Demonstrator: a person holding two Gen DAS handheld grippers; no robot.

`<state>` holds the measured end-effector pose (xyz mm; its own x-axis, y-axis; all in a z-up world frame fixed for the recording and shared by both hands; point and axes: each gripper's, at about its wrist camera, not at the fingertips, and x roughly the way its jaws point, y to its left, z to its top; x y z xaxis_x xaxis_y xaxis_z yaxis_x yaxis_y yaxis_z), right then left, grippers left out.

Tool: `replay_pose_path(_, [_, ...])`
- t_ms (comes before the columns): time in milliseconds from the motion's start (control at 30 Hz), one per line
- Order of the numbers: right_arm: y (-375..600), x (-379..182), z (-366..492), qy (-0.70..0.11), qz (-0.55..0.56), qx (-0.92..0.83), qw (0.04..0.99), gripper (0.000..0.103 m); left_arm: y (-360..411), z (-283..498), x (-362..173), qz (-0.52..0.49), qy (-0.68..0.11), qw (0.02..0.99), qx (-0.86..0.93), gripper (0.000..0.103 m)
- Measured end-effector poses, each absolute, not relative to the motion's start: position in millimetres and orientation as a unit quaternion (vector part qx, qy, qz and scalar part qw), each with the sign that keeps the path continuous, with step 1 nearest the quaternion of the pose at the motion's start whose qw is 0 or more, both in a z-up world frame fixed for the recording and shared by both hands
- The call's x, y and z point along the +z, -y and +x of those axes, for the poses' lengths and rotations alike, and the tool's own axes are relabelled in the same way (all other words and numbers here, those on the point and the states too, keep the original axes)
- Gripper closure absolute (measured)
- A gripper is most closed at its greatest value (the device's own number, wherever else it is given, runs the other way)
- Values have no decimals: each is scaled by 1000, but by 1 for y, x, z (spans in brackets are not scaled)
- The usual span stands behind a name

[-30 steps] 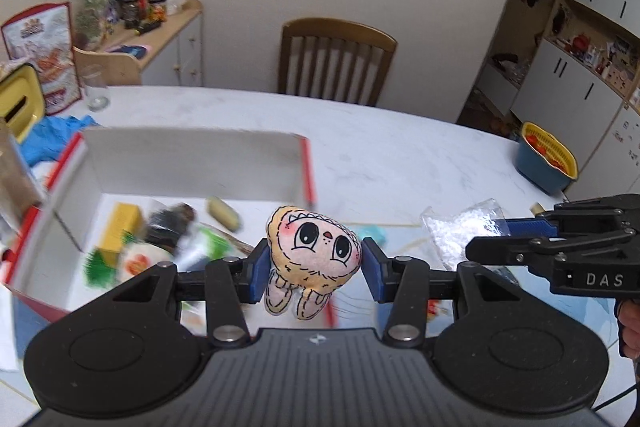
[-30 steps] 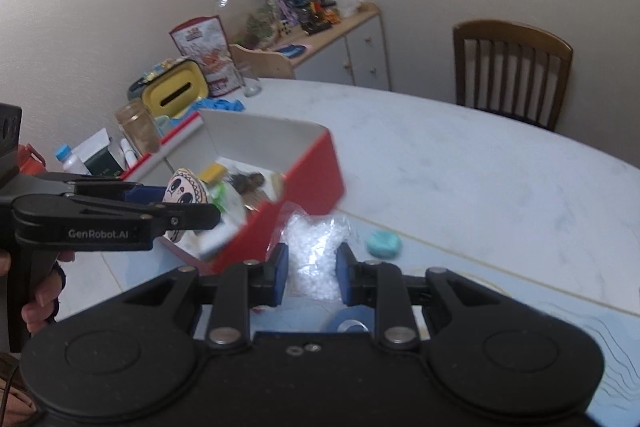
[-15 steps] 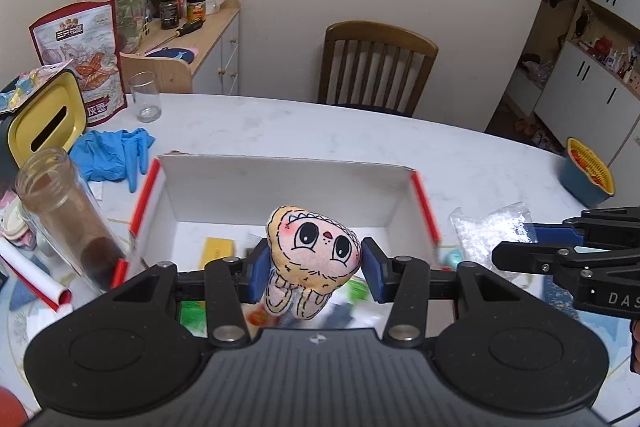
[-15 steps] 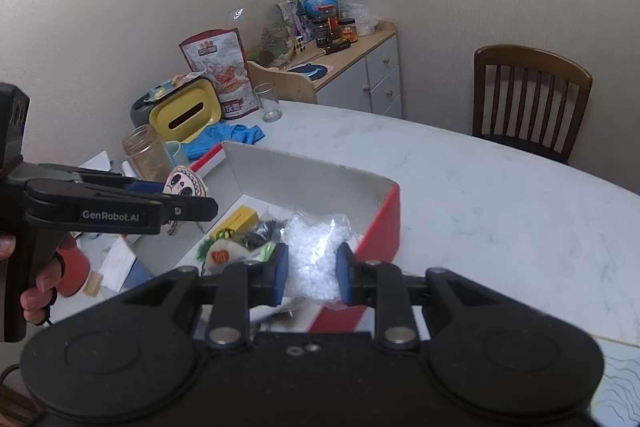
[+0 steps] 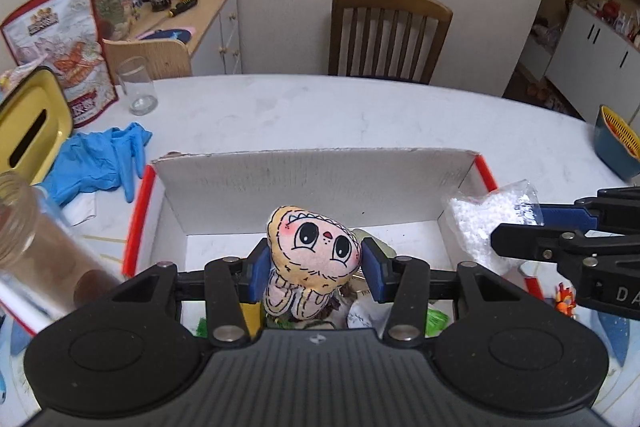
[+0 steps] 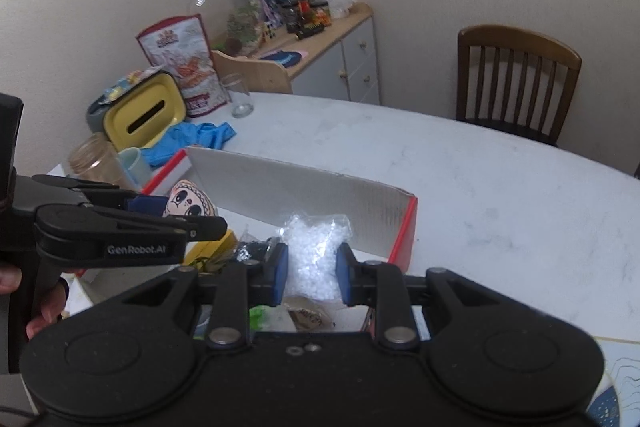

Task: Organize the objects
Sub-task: 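Lift the doll keychain and bead bag with both tools toward the red box, then lower both tools into the box and open them to release the doll and bead bag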

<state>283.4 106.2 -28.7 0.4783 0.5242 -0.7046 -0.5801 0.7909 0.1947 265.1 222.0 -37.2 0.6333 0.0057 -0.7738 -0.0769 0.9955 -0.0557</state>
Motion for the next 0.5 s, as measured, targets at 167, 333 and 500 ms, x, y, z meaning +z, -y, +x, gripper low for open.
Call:
replay_pose_path(167, [-124,-43,293,-409,-48,311,856,79,-229,283,-54,-36,-445,894,21,56])
replay_pose_path(333, [-142,-54,298,-416,-66,318,850,79,-236,296,-69,-21,-461,887,23,56])
replay_pose_path(500, [-157,-63,303,-424,-79,321,843,79,-245,303,-80,-23,-475,879,21,56])
